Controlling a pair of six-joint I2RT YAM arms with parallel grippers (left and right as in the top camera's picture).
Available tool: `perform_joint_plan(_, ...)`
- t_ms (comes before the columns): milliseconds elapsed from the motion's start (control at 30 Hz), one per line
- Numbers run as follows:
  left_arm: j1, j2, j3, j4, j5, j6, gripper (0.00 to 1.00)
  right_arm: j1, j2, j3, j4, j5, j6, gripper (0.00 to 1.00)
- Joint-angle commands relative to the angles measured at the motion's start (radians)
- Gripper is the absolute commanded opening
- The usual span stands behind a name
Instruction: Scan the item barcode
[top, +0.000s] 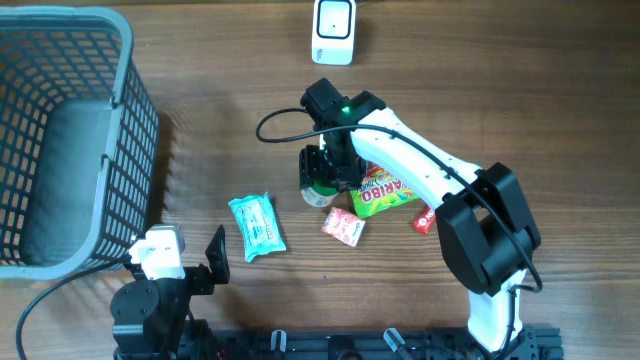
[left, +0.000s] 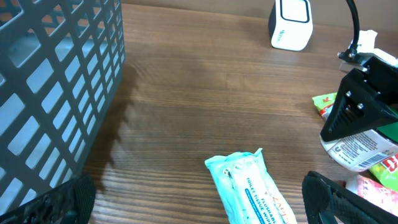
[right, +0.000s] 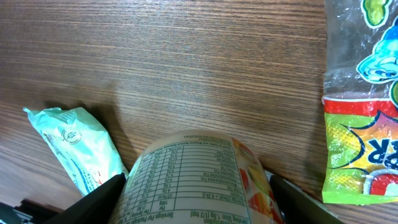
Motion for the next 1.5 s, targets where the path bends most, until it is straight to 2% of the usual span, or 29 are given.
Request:
perform_joint_plan(0,-0.007,-0.006,-0.009,0.000,-0.016,-0.002,1.00,0.000,-0.033,0.027,0.038,-0.007,-0.016,0.61)
perform_joint_plan(200,-0.007,-0.006,-0.009,0.000,-0.016,-0.002,1.00,-0.001,-0.034,0.067,0.170,0.017,-0.016,0.61)
perform_joint_plan(333,-0.007,-0.006,-0.009,0.000,-0.016,-0.002,1.00,-0.001,-0.045,0.145,0.206,0.294,-0.048,0.61)
perform_joint_plan(633,-0.007,-0.006,-0.009,0.000,-0.016,-0.002,1.00,-0.003,-0.045,0.146,0.437,0.468,-0.081,0.57)
perform_joint_plan(733,-0.007,-0.006,-0.009,0.000,-0.016,-0.002,1.00,-0.003,-0.045,0.146,0.480,0.563,-0.095,0.58)
perform_joint_plan(767,-0.007,-0.006,-0.009,0.000,-0.016,-0.002,1.00,-0.003,-0.045,0.146,0.507,0.614,-0.106,0.68)
perform_joint_plan(800,-0.007,-0.006,-0.009,0.000,-0.016,-0.002,1.00,-0.003,-0.045,0.146,0.526,0.638,-0.106,0.69)
perform_joint_plan(900,-0.007,-0.006,-0.009,0.000,-0.016,-0.002,1.00,-0.003,-0.044,0.143,0.568,0.662,-0.116,0.69)
perform_joint_plan(1033,-0.007,-0.006,-0.009,0.000,-0.016,-0.002,1.00,-0.004,-0.019,0.141,0.697,0.698,-0.240,0.68)
perform_joint_plan(1100,-0.007,-0.006,-0.009,0.000,-0.017,-0.002,1.00,-0.019,-0.002,0.141,0.752,0.746,-0.250,0.66)
perform_joint_plan(1300,-0.007,-0.006,-0.009,0.000,-0.016,-0.002,1.00,-0.122,0.087,0.141,0.983,0.733,-0.263,0.63)
perform_joint_plan(1467,-0.007,-0.006,-0.009,0.000,-0.016,-0.002,1.00,-0.153,0.195,0.141,1.257,0.676,-0.263,0.62)
